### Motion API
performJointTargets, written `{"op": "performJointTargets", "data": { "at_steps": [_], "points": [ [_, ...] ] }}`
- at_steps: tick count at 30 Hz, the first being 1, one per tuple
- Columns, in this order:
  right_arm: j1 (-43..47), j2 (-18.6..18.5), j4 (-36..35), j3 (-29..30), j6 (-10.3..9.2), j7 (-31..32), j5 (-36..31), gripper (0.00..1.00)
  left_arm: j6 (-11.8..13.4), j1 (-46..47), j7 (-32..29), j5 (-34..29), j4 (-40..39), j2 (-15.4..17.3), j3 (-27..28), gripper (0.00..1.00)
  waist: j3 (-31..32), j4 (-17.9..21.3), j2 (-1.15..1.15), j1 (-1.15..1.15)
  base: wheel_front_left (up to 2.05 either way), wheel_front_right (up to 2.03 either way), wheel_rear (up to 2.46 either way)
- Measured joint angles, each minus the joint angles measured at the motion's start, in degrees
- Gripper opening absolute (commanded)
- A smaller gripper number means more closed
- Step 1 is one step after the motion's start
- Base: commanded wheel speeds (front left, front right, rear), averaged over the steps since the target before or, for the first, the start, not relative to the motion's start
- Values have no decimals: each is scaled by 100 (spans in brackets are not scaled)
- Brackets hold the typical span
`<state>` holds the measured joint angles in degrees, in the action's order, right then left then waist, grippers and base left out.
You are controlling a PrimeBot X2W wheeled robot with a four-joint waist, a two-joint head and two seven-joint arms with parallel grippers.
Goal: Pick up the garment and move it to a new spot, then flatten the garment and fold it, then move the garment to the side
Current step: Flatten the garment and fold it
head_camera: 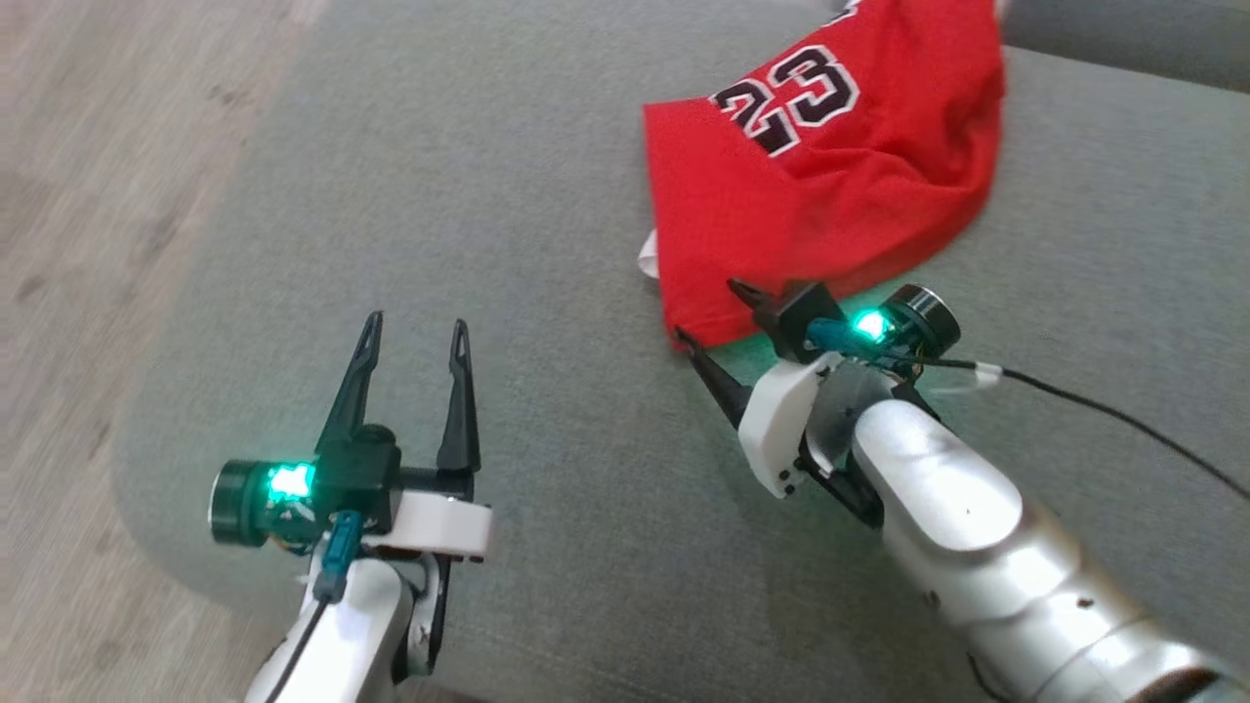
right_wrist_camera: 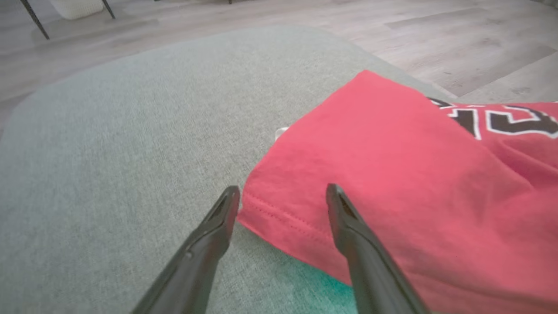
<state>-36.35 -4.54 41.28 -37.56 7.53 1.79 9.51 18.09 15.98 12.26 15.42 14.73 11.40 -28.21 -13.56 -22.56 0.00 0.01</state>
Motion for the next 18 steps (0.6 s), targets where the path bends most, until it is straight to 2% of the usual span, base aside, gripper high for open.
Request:
{"op": "performJointTargets", "data": {
  "at_steps": [4,12,13,14,18],
  "points": [
    [-297,-21,563,-322,0,-64,-76,100,-2,52,51,22,67,-81,-35,100,-101,-153,0,0,0,0,0],
    [-598,2,1322,-465,0,-336,-303,100,0,81,152,22,102,-160,-35,100,-224,-250,0,-1,0,0,0],
    [-636,11,1367,-492,0,-347,-303,58,0,88,152,22,113,-165,-35,100,-232,-248,0,-1,0,0,0],
    [-673,20,1411,-513,0,-388,-302,0,0,99,153,22,129,-166,-35,100,-238,-241,0,-1,0,0,0],
    [-720,30,1551,-558,0,-584,-219,0,3,137,172,22,174,-163,-24,100,-221,-149,0,-1,0,0,0]
  ]
}}
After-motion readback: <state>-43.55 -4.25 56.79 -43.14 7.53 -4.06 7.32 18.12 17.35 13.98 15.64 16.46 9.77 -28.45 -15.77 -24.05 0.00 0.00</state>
